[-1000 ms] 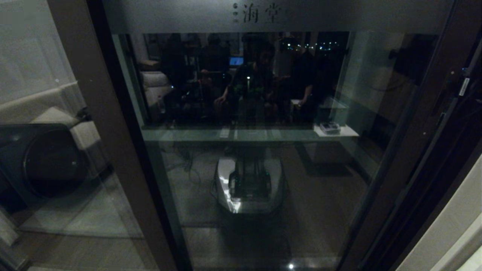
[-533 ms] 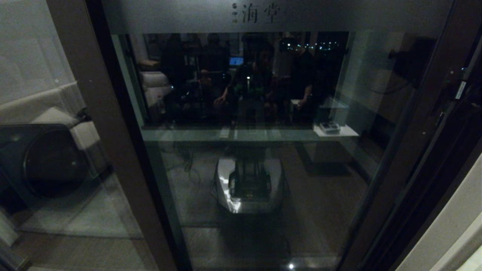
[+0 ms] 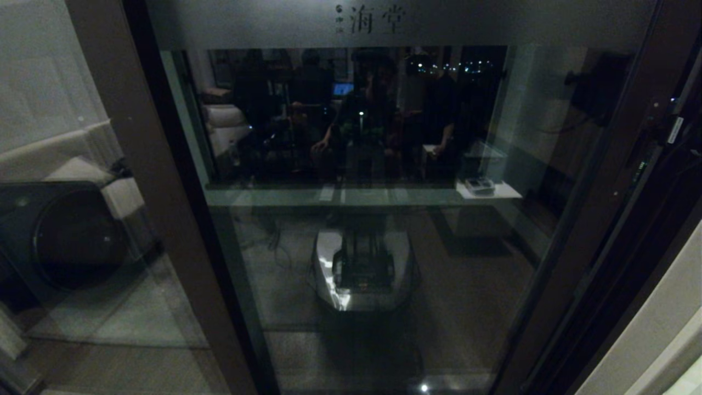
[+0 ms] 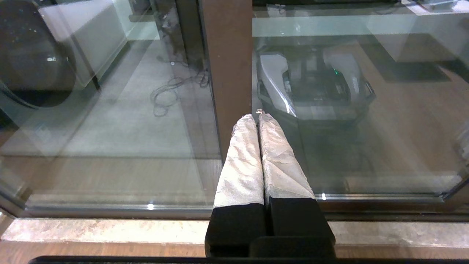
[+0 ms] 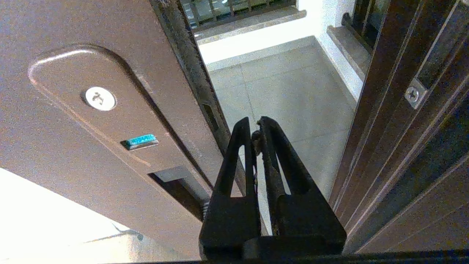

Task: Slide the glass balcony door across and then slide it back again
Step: Open the slid door

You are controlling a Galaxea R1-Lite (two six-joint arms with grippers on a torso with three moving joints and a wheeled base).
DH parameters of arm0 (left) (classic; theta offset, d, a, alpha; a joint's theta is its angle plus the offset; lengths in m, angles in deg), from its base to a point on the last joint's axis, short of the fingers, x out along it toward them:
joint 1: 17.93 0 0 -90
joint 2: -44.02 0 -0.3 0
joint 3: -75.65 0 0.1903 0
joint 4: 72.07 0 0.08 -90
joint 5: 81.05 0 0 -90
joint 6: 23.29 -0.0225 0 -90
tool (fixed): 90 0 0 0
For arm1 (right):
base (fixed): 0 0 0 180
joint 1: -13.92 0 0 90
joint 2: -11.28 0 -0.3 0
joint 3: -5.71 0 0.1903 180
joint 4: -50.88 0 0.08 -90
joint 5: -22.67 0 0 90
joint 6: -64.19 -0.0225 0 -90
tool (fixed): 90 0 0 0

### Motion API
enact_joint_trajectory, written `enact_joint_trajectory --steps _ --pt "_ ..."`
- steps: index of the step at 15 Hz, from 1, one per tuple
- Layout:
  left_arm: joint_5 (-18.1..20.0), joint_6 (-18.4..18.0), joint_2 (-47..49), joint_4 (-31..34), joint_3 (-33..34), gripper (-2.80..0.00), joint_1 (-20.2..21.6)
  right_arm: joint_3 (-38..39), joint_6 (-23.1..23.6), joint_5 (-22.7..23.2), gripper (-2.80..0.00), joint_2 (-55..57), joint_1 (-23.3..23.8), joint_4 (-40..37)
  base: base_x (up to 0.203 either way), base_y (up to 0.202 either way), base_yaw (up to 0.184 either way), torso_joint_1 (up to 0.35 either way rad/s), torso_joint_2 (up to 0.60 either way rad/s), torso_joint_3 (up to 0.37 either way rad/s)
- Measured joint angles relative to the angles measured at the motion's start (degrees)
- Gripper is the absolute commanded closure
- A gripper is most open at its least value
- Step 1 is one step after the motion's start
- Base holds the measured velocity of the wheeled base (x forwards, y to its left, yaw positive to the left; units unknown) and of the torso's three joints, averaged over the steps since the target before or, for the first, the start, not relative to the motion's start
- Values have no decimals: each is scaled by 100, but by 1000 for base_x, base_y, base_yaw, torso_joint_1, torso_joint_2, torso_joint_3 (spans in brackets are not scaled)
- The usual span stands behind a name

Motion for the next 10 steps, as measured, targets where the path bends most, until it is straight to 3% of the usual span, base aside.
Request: enact_joint_trajectory --steps 10 --pt "0 -2 0 -2 0 0 0 -40 20 35 0 -24 -155 -6 0 0 0 0 0 0"
